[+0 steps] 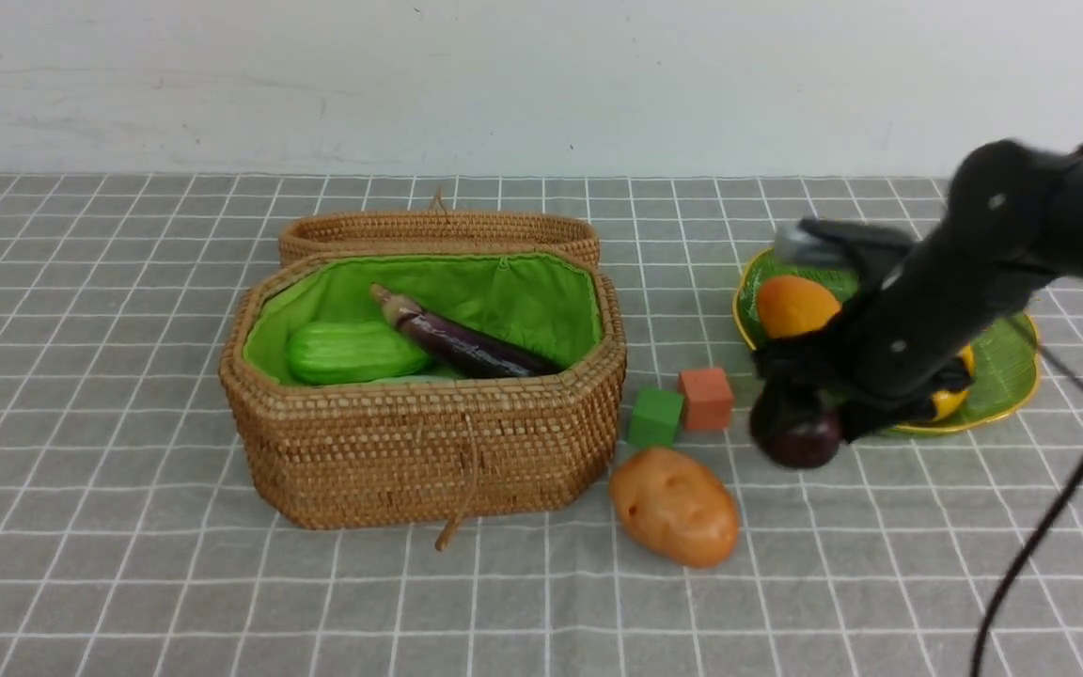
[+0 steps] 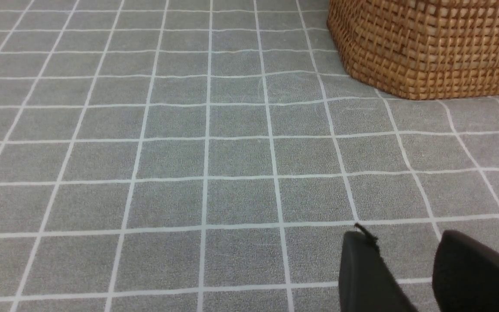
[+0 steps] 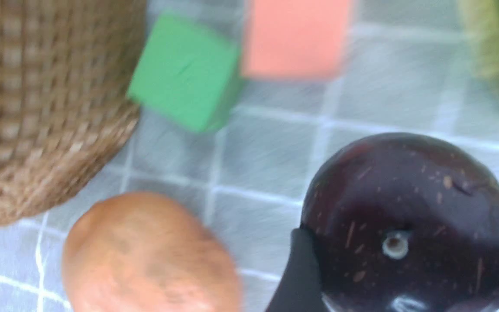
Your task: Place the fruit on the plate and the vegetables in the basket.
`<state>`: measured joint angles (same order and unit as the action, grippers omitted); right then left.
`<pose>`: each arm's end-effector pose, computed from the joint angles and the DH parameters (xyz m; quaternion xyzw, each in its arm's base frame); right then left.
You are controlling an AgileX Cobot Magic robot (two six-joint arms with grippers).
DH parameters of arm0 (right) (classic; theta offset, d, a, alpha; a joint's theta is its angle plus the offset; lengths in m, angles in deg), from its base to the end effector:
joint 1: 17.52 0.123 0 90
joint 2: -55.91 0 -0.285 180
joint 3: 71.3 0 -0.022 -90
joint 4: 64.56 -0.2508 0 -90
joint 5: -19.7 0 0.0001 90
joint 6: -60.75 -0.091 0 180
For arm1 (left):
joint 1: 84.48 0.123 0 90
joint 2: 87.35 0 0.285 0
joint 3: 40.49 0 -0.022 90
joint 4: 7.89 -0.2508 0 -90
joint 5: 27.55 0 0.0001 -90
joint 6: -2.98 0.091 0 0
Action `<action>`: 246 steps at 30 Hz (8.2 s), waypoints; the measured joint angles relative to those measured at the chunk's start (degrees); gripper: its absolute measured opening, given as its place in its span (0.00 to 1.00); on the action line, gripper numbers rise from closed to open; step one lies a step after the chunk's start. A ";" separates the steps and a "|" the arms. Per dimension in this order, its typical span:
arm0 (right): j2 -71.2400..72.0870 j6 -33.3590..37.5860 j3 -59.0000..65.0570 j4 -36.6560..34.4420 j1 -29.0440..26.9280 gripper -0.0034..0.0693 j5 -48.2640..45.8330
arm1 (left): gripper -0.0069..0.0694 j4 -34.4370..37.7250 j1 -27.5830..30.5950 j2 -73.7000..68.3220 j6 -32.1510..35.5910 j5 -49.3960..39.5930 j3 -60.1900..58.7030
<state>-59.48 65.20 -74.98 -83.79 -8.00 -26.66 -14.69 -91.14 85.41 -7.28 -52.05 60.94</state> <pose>0.3895 0.0873 0.2271 -0.0282 0.9717 0.1488 0.1811 0.0513 -0.0015 0.1678 0.0045 0.8198 -0.0334 0.5717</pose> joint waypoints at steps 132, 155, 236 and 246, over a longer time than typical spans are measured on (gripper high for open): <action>15.54 8.67 -19.84 -0.73 14.51 0.39 -23.70 | 0.40 0.00 0.00 0.00 0.00 0.00 0.00; 41.96 2.97 9.82 11.13 14.51 0.03 -25.55 | 0.40 0.00 0.00 0.00 0.00 0.00 0.00; 108.24 3.00 81.78 10.48 -12.31 0.09 23.98 | 0.40 0.00 0.00 0.00 0.00 0.00 0.00; 108.24 3.00 81.78 10.48 -12.31 0.11 23.98 | 0.40 -0.05 0.00 0.00 0.00 0.00 0.00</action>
<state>48.76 68.20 6.80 -73.30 -20.30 -2.67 -14.74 -91.14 85.41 -7.28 -52.05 60.94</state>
